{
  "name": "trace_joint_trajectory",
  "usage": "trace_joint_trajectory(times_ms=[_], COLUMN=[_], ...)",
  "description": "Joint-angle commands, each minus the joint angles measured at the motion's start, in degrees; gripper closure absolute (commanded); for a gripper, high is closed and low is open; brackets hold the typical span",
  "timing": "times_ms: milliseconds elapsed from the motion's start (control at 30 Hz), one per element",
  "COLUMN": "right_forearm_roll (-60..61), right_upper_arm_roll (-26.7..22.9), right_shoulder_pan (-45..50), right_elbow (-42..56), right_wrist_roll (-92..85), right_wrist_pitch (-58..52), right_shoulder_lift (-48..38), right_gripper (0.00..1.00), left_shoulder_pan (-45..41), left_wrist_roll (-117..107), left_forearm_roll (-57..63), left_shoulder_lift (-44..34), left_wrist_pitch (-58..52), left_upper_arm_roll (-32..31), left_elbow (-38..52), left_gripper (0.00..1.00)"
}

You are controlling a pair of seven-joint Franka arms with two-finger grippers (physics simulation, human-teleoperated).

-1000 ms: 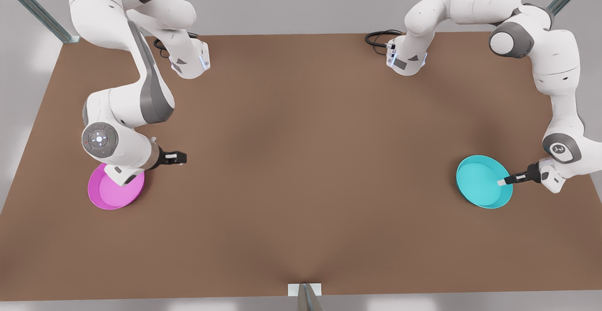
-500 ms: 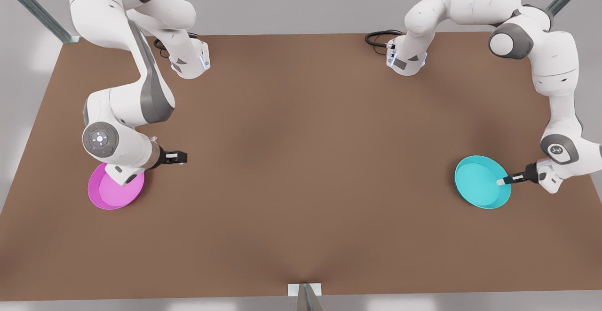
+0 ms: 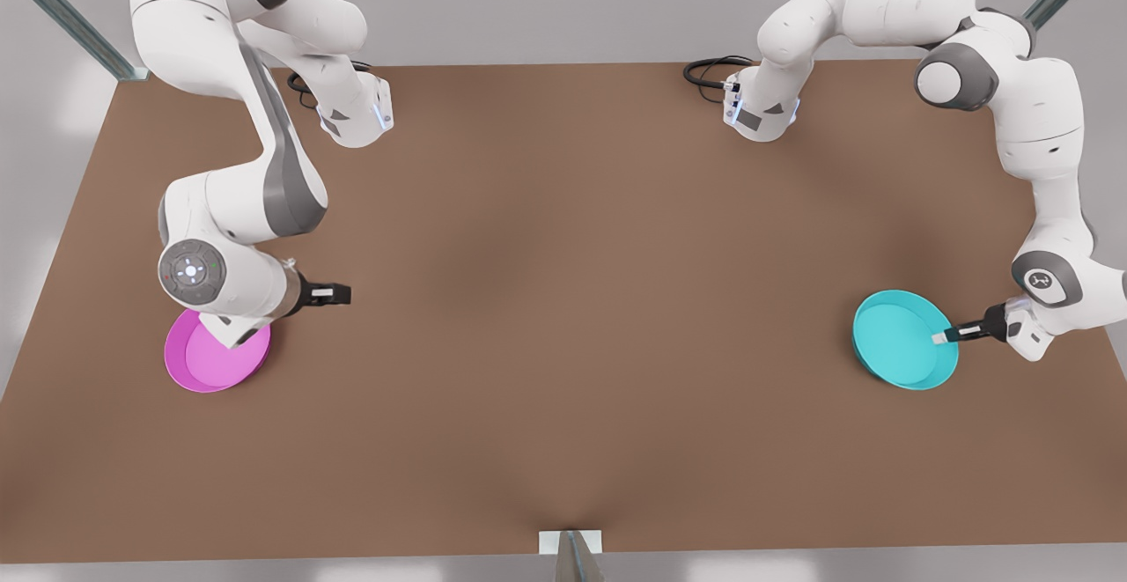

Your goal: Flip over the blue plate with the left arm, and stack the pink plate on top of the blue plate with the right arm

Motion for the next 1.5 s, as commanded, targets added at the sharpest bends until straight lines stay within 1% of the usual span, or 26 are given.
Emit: trace_joint_trajectory(times_ms=[0,100,167,433,600,700,900,933,967,1033,1133,1167,1333,1467], right_forearm_roll=[0.0,-0.8,-1.3,-1.2,-1.2,-1.2,-1.2,-1.2,-1.2,-1.2,-1.2,-1.2,-1.3,-1.3], right_upper_arm_roll=[0.0,0.0,-0.3,-0.3,-0.3,-0.3,-0.3,-0.3,-0.3,-0.3,-0.3,-0.3,-0.3,-0.3], right_shoulder_pan=[0.0,-0.5,-2.4,-3.1,-2.7,-2.6,-2.5,-2.5,-2.6,-2.4,-2.4,-2.5,-2.7,-2.7], right_elbow=[0.1,-0.1,-0.2,-0.5,-0.6,-0.6,-0.6,-0.6,-0.6,-0.5,-0.5,-0.5,-0.5,-0.6], right_wrist_roll=[0.0,-0.2,-0.8,0.0,-0.1,-0.2,-0.2,-0.1,-0.2,-0.2,-0.3,-0.3,-0.4,-0.2], right_wrist_pitch=[0.1,13.5,15.2,13.5,11.6,11.9,12.1,12.0,12.0,12.0,11.9,11.9,11.8,11.7], right_shoulder_lift=[0.1,0.9,1.1,1.3,1.3,1.3,1.6,1.6,1.6,1.7,1.6,1.6,1.7,2.1], right_gripper=[0.0,0.0,0.0,0.0,0.0,0.0,0.0,0.0,0.0,0.0,0.0,0.0,0.0,0.0], left_shoulder_pan=[0.1,0.1,0.1,0.0,-1.1,-3.2,-3.4,-3.5,-6.1,-6.6,-7.5,-7.6,-13.4,-17.3], left_wrist_roll=[0.2,0.1,0.0,-0.3,-0.4,-0.6,-0.6,-0.6,-0.7,-1.7,-2.3,-2.3,-2.4,-2.4], left_forearm_roll=[-3.8,-3.9,-3.9,-3.8,-2.9,0.4,1.4,3.5,3.6,5.8,8.1,9.8,17.8,26.2], left_shoulder_lift=[-0.1,-0.5,-0.6,-1.6,-3.8,-6.5,-8.3,-8.3,-8.3,-8.3,-8.4,-8.4,-8.4,-9.9], left_wrist_pitch=[-0.2,-0.4,-0.5,-1.1,-2.4,-5.1,-7.9,-8.1,-8.4,-9.7,-10.7,-11.5,-15.6,-16.9], left_upper_arm_roll=[0.0,0.1,0.1,0.0,0.0,0.2,0.0,-0.1,0.3,0.1,0.0,-0.1,-0.3,-0.3], left_elbow=[0.0,0.0,0.0,0.0,0.0,0.0,0.0,0.1,0.1,2.0,2.2,3.0,6.3,6.4], left_gripper=[0.75,0.74,0.74,0.75,0.75,0.76,0.76,0.76,0.77,0.77,0.77,0.78,0.78,0.78])
